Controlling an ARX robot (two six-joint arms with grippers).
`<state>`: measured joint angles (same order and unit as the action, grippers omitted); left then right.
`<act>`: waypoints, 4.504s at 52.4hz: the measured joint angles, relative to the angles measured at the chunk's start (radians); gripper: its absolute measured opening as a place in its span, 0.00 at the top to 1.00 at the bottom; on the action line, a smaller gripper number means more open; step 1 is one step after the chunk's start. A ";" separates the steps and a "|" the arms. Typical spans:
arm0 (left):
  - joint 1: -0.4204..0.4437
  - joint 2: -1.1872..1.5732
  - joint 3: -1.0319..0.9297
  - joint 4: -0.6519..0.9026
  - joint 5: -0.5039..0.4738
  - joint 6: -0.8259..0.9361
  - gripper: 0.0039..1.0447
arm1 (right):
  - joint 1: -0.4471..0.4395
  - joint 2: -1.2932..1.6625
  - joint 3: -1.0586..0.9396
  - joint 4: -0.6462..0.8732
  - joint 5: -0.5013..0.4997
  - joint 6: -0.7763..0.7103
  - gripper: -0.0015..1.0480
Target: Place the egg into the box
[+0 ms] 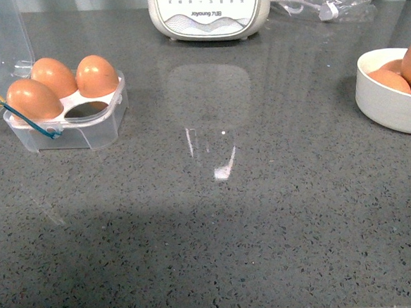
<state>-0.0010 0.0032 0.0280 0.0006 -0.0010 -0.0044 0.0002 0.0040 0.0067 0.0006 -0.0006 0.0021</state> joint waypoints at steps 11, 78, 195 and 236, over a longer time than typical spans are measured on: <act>0.000 0.000 0.000 0.000 0.000 0.000 0.06 | 0.000 0.000 0.000 0.000 0.000 0.000 0.07; 0.000 0.000 0.000 0.000 0.000 0.000 0.06 | -0.015 0.924 0.389 0.266 -0.053 -0.008 0.07; 0.000 0.000 0.000 0.000 0.000 0.000 0.06 | 0.169 1.413 0.753 0.318 -0.096 -0.048 0.62; 0.000 0.000 0.000 0.000 0.000 0.000 0.06 | 0.642 1.902 1.455 0.023 -0.241 0.286 0.62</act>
<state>-0.0010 0.0032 0.0280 0.0006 -0.0010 -0.0044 0.6422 1.9057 1.4612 0.0238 -0.2420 0.2878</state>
